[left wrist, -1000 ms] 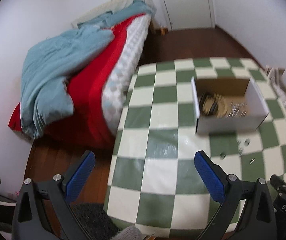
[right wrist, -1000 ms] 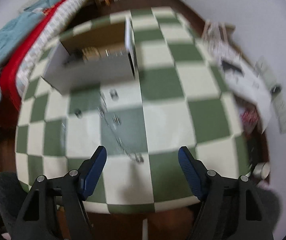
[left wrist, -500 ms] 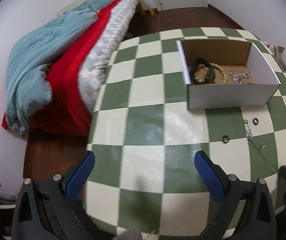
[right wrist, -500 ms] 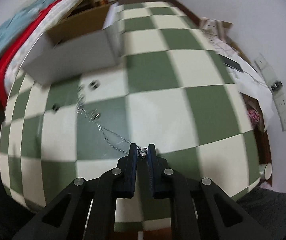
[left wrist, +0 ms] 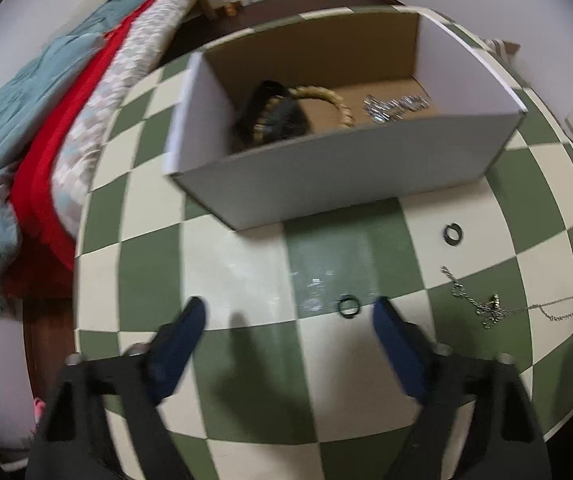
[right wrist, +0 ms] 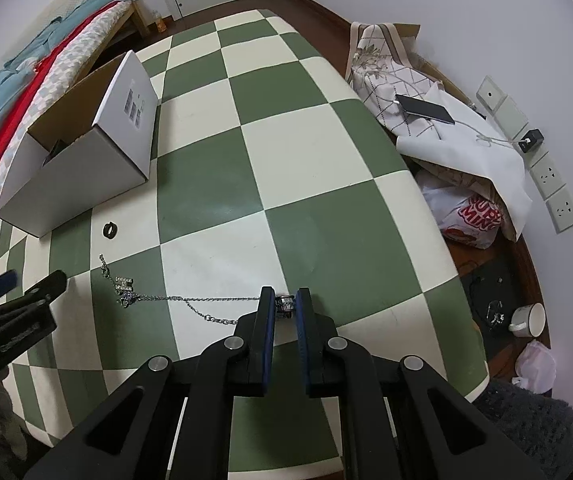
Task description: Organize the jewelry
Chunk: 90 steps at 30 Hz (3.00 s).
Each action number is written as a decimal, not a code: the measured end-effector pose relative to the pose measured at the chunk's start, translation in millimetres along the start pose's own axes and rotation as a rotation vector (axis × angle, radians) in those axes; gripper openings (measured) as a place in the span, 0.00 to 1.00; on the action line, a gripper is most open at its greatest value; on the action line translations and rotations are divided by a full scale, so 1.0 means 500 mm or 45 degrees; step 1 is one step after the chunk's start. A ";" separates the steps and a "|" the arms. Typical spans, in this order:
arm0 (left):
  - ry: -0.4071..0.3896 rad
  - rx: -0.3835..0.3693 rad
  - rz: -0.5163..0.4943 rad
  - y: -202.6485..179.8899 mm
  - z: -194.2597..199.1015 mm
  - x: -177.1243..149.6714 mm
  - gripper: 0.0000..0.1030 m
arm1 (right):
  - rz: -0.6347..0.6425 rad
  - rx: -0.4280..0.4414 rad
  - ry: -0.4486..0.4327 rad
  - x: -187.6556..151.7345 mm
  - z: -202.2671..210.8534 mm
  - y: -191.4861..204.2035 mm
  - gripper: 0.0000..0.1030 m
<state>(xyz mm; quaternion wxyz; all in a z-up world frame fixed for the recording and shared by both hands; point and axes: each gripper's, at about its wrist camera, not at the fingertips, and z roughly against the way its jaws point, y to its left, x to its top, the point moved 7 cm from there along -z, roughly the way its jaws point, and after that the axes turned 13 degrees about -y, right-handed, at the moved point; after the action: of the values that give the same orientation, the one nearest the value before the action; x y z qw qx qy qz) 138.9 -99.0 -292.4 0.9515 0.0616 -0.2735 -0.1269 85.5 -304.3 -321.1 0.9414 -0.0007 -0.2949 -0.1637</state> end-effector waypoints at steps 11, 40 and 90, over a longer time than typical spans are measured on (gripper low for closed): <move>-0.031 -0.080 0.014 -0.011 0.018 0.011 0.01 | 0.022 0.082 -0.065 0.045 0.048 0.044 0.10; -0.293 -0.253 0.220 0.155 0.265 0.265 0.01 | 0.185 0.475 -0.419 0.372 0.356 0.281 0.10; -0.172 0.006 0.302 0.248 0.083 0.311 0.98 | 0.295 0.204 -0.040 0.328 0.043 0.284 0.98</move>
<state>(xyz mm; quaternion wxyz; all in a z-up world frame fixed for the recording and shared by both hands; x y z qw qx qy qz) 269.6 -24.6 -156.0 0.9391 0.0224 -0.3426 -0.0166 244.0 -218.4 -198.7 0.9463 0.0378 -0.3197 -0.0297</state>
